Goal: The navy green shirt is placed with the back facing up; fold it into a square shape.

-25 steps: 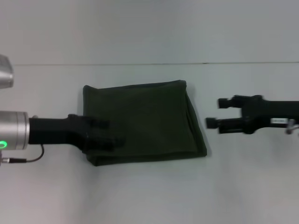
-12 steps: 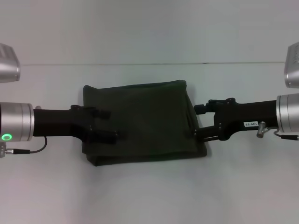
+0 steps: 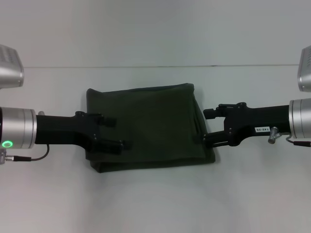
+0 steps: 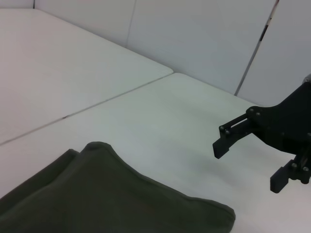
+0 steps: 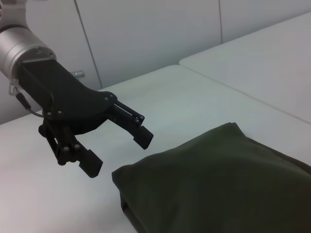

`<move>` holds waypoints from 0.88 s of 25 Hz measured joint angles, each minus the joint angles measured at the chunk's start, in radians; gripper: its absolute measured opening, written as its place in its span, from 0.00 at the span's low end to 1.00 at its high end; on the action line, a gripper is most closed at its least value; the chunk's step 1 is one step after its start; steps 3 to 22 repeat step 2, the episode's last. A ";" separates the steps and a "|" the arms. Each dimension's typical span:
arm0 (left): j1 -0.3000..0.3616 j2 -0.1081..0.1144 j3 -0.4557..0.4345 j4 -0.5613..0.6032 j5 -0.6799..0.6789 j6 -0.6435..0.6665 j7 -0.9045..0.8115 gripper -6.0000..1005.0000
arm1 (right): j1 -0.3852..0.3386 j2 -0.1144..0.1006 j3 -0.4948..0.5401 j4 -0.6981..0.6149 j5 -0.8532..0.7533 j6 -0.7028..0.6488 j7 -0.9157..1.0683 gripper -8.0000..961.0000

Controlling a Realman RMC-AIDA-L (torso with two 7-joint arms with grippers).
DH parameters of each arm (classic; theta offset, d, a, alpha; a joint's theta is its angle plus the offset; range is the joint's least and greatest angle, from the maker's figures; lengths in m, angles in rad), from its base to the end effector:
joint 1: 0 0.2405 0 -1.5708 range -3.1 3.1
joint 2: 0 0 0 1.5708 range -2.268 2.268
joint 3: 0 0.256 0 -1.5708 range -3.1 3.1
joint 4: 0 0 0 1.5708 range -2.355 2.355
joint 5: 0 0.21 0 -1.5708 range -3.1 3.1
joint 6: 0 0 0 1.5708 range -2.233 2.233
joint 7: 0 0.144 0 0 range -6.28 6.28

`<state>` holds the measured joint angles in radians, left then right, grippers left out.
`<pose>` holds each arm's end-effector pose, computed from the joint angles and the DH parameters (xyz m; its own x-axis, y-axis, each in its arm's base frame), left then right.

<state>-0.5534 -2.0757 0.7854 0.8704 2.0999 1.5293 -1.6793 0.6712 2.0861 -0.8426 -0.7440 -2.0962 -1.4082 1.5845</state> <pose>-0.2438 0.3522 0.0188 0.8193 0.4374 0.3708 0.5204 -0.8387 -0.1603 0.2161 0.3767 -0.0127 0.8776 -0.3437 -0.3341 -0.4167 -0.8916 -0.1773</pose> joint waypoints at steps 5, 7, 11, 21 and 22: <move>-0.001 -0.001 0.000 -0.001 0.000 0.002 -0.002 0.94 | 0.000 0.000 0.001 -0.001 0.000 0.000 0.000 0.96; -0.001 -0.001 0.000 -0.001 0.000 0.002 -0.002 0.94 | 0.000 0.000 0.001 -0.001 0.000 0.000 0.000 0.96; -0.001 -0.001 0.000 -0.001 0.000 0.002 -0.002 0.94 | 0.000 0.000 0.001 -0.001 0.000 0.000 0.000 0.96; -0.001 -0.001 0.000 -0.001 0.000 0.002 -0.002 0.94 | 0.000 0.000 0.001 -0.001 0.000 0.000 0.000 0.96; -0.001 -0.001 0.000 -0.001 0.000 0.002 -0.002 0.94 | 0.000 0.000 0.001 -0.001 0.000 0.000 0.000 0.96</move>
